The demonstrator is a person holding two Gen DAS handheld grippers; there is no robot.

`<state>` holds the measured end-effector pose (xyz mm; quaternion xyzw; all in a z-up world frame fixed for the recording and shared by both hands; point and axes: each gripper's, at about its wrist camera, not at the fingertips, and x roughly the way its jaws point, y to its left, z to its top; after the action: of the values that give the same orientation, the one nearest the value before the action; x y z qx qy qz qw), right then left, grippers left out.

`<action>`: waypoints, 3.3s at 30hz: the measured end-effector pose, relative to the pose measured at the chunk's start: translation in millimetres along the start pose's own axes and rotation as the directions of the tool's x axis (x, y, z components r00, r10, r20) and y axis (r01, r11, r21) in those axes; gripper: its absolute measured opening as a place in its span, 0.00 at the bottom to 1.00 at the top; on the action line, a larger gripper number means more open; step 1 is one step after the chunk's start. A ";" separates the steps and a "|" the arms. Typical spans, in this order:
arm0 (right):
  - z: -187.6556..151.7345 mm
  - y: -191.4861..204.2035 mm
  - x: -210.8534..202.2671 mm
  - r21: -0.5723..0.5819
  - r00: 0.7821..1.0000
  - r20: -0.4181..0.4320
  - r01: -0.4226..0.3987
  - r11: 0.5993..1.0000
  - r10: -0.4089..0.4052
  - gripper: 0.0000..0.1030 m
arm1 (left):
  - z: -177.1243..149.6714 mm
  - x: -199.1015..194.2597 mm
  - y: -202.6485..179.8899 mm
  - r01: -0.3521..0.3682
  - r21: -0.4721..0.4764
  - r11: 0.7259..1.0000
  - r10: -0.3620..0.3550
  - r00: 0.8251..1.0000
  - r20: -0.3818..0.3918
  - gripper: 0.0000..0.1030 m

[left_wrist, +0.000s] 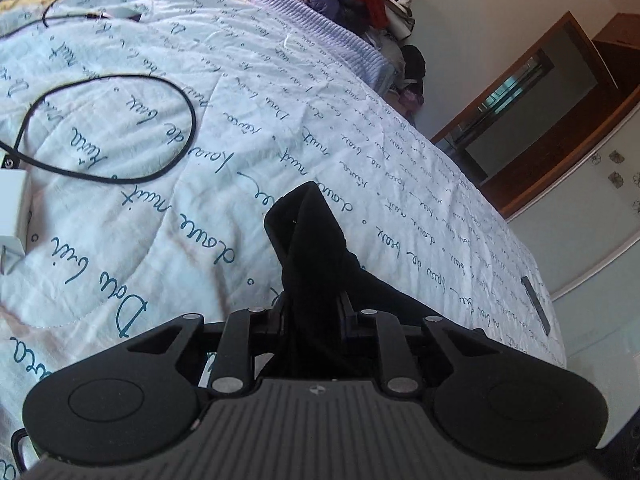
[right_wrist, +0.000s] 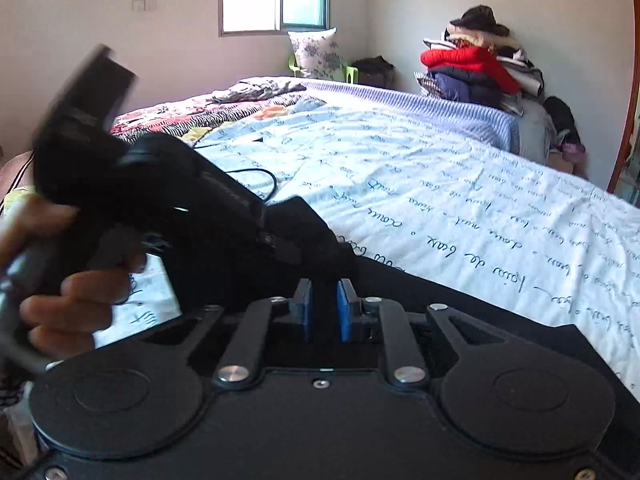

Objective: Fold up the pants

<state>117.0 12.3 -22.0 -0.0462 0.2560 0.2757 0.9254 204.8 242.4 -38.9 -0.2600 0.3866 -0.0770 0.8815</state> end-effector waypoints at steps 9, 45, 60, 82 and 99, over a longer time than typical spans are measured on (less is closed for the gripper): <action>-4.0 -5.0 -16.3 0.152 0.988 0.108 -0.125 0.980 0.109 0.15 | -24.2 -38.4 -65.1 -0.018 0.126 0.992 0.005 0.995 0.098 0.19; -156.1 -223.2 -189.3 0.718 0.945 0.306 -0.151 0.680 -0.114 0.14 | -216.3 26.9 -350.9 0.097 0.554 0.827 -0.086 0.995 -0.045 0.30; -212.7 -266.6 -209.0 0.810 0.956 0.225 -0.075 0.582 -0.189 0.13 | -261.1 75.1 -391.3 0.107 0.609 0.786 -0.040 0.992 -0.123 0.31; -244.5 -298.0 -270.0 0.850 0.920 0.124 0.095 0.518 -0.372 0.32 | -238.1 47.4 -365.1 0.051 0.573 0.818 -0.050 0.999 -0.018 0.70; -180.1 -317.0 -193.2 0.737 0.955 0.060 0.153 0.658 -0.290 0.07 | -161.9 82.2 -287.5 -0.306 0.475 0.825 0.316 0.947 0.062 0.81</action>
<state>67.1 -390.0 -98.9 0.3165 0.2552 0.0398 0.9128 163.3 -95.1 -34.4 0.0331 0.4010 -0.0282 0.9150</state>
